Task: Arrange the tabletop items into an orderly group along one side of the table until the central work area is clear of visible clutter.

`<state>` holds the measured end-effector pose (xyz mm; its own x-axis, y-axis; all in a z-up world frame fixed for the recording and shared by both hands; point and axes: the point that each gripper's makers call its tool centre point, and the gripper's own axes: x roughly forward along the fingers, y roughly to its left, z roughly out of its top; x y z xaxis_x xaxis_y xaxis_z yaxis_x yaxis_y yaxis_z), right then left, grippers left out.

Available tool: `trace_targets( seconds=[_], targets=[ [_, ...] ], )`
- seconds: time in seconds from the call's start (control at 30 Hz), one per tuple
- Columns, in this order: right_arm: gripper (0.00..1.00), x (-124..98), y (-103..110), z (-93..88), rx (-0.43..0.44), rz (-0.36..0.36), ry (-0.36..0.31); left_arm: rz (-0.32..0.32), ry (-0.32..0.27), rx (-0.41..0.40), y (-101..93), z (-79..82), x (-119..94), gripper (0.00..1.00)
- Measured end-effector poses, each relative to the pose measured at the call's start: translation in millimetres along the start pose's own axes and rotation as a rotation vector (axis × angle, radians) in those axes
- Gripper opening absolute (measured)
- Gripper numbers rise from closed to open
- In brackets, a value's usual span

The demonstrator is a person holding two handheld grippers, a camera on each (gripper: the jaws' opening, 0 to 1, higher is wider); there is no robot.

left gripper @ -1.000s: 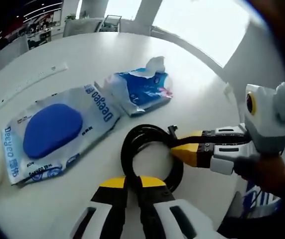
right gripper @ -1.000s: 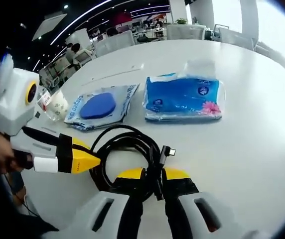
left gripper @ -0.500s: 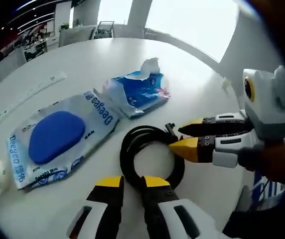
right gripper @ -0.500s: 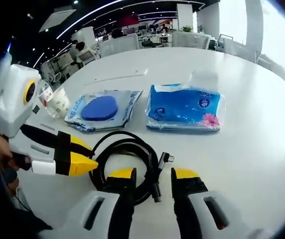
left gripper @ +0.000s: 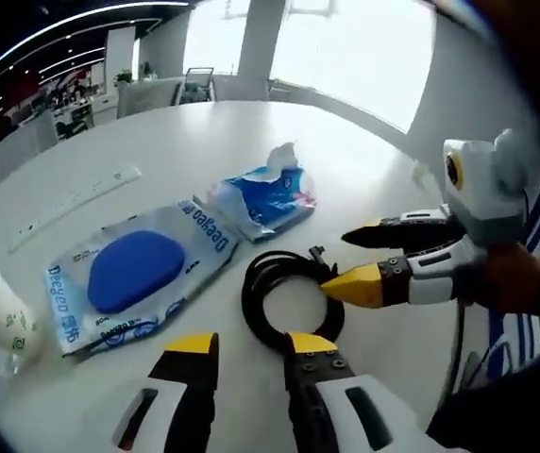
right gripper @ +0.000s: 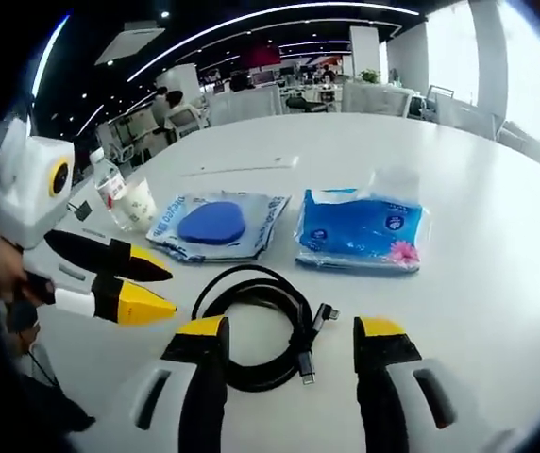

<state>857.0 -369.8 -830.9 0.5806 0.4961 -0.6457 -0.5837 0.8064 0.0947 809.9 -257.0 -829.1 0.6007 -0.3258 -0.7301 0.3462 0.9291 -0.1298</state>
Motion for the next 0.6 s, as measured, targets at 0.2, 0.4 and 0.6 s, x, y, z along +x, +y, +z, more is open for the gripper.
trace_targets(
  seconds=[0.2,0.4,0.6],
  targets=[
    [0.60,-9.0,-3.0,8.9,-0.012,0.000,-0.048,0.038,-0.075,-0.017,20.2,-7.3,-27.9,0.31],
    [0.70,-15.3,-5.4,14.4,-0.023,0.004,-0.075,0.077,-0.131,-0.065,44.2,-22.1,-58.2,0.38],
    [0.79,-25.5,-2.2,11.4,-0.032,0.034,-0.089,0.110,-0.186,-0.100,63.7,-28.0,-96.3,0.47]
  ],
)
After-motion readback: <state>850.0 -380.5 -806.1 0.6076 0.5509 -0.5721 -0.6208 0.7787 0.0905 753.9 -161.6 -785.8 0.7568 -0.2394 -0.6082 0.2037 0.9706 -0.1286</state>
